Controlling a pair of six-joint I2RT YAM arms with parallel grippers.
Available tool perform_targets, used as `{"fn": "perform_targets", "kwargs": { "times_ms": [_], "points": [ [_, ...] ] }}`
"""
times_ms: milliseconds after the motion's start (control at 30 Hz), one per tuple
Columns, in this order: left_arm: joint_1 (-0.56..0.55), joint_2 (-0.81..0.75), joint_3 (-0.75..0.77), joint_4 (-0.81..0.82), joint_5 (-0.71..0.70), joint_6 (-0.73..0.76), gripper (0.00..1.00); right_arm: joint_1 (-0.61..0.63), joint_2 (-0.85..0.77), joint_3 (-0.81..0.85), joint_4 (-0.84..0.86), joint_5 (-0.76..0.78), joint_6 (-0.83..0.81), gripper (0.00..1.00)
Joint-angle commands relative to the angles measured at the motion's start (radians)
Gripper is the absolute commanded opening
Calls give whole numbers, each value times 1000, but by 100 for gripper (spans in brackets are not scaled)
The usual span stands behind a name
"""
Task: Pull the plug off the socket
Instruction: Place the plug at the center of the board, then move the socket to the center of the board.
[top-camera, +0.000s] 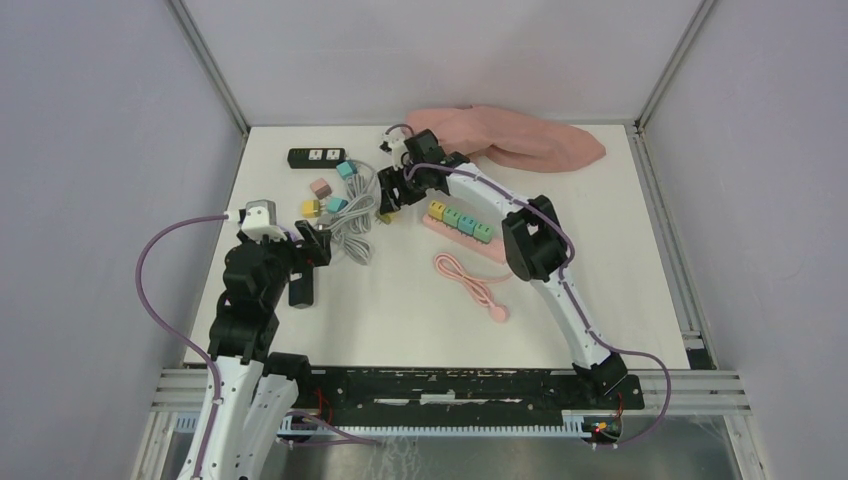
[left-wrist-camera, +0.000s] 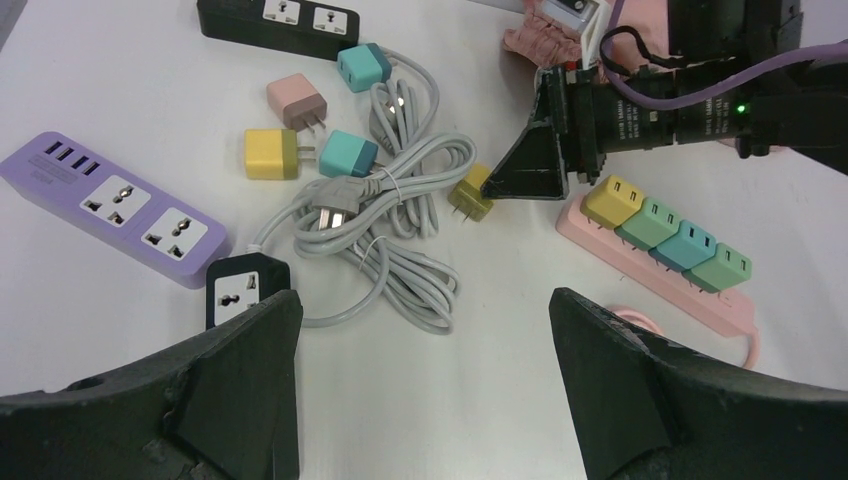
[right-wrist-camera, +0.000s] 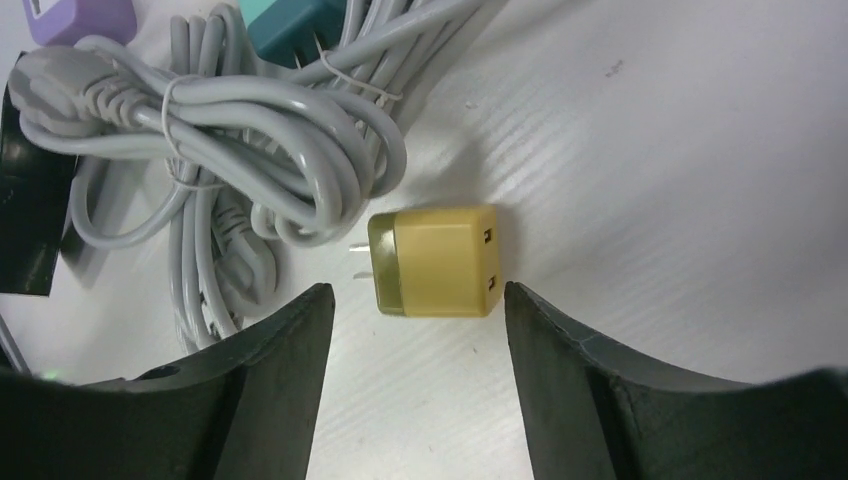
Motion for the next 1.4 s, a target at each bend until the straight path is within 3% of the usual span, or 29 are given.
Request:
{"fn": "perform_targets", "kwargs": {
  "times_ms": [0, 333, 467, 667, 833, 900, 1100, 1367],
  "points": [
    [8, -12, 25, 41, 5, 35, 100, -29, -205, -39, -66, -35, -147, 69],
    [8, -48, 21, 39, 13, 33, 100, -85, -640, -355, -416, -265, -644, 71],
    [8, -55, 17, 39, 20, 29, 100, -169, -824, -581, -370, -285, -702, 72],
    [8, -64, 12, 39, 46, 30, 100, -291, -1016, -905, -126, -322, -641, 75],
    [8, -62, 7, 48, 100, 47, 99, -360, -996, -972, -59, -362, -603, 80],
    [8, -64, 5, 47, 106, 52, 99, -367, -971, -963, -105, -330, -649, 98],
    [9, -68, 1, 48, 97, 49, 99, -367, -912, -946, -151, -197, -708, 100],
    [10, -67, 0, 49, 102, 49, 99, -367, -914, -1027, -46, -128, -732, 99]
  ]
}}
